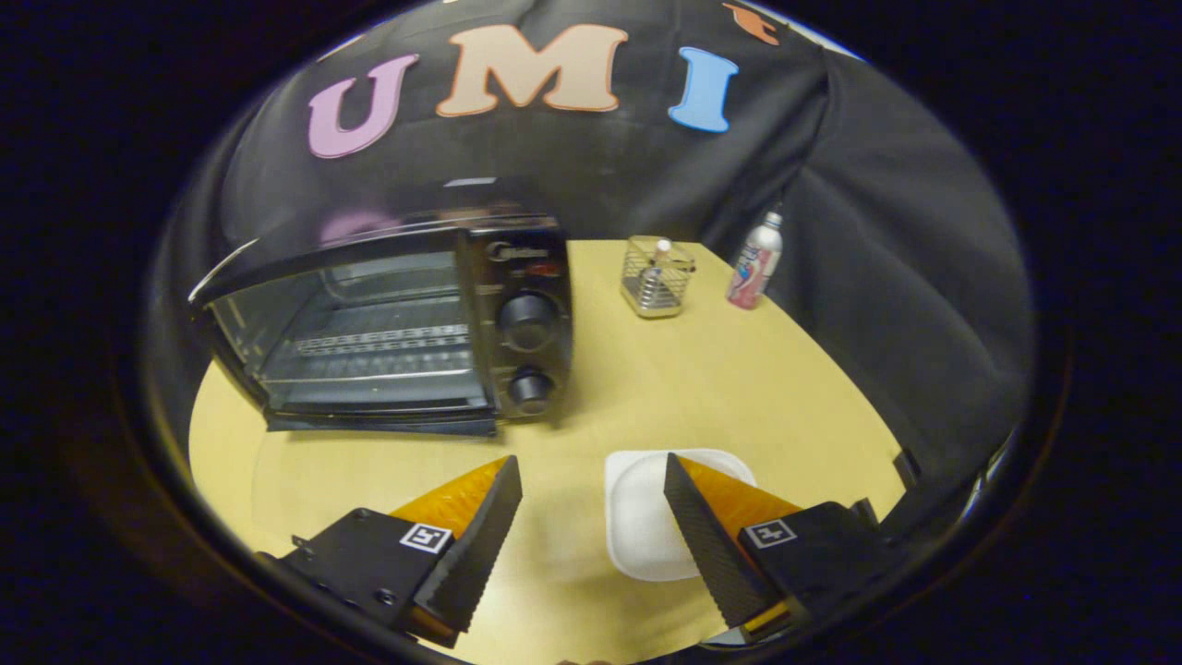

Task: Open the toaster oven, put the food inside, and close the toaster oven door.

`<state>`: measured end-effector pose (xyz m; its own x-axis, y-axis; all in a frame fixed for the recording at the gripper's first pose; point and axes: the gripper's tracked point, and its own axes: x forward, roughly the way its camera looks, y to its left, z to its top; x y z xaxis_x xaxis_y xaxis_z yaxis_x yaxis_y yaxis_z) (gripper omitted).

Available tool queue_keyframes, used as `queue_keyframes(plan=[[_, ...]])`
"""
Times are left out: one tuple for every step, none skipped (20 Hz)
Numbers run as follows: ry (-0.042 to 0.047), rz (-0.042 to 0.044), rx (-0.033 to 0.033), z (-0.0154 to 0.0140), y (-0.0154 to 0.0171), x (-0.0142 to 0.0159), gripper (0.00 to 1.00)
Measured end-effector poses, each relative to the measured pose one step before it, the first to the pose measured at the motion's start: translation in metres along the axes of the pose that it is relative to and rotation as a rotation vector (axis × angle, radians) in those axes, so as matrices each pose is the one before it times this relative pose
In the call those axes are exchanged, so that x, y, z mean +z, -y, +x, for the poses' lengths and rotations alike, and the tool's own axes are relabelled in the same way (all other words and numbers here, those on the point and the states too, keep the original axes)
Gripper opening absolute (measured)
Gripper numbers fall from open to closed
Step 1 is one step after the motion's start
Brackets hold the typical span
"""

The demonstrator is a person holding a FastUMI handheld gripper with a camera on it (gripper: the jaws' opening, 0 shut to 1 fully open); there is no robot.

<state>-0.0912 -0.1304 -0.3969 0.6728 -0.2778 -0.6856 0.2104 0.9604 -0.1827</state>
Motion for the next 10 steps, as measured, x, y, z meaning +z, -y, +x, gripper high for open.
queue_keyframes(plan=[[-0.01112, 0.01076, -0.01905, 0.00524, 0.01144, -0.00201, 0.99], [-0.01319, 0.01126, -0.01626, 0.00545, 0.00975, -0.00345, 0.99], [-0.01781, 0.01009, -0.01445, 0.00594, 0.00896, -0.00447, 0.99], [-0.02041, 0.00836, -0.01163, 0.00452, 0.00769, -0.00599, 0.99], [-0.01879, 0.00749, -0.00964, 0.00591, 0.00625, -0.00533, 0.99], [-0.01711, 0.00707, -0.00900, 0.00522, 0.00642, -0.00500, 0.99], [-0.01856, 0.00583, -0.00575, 0.00411, 0.00445, -0.00521, 0.99], [-0.01577, 0.00503, -0.00657, 0.00389, 0.00472, -0.00430, 0.99], [-0.01285, 0.00337, -0.00629, 0.00392, 0.00396, -0.00351, 0.99], [-0.01135, 0.00313, -0.00520, 0.00380, 0.00302, -0.00397, 0.99]])
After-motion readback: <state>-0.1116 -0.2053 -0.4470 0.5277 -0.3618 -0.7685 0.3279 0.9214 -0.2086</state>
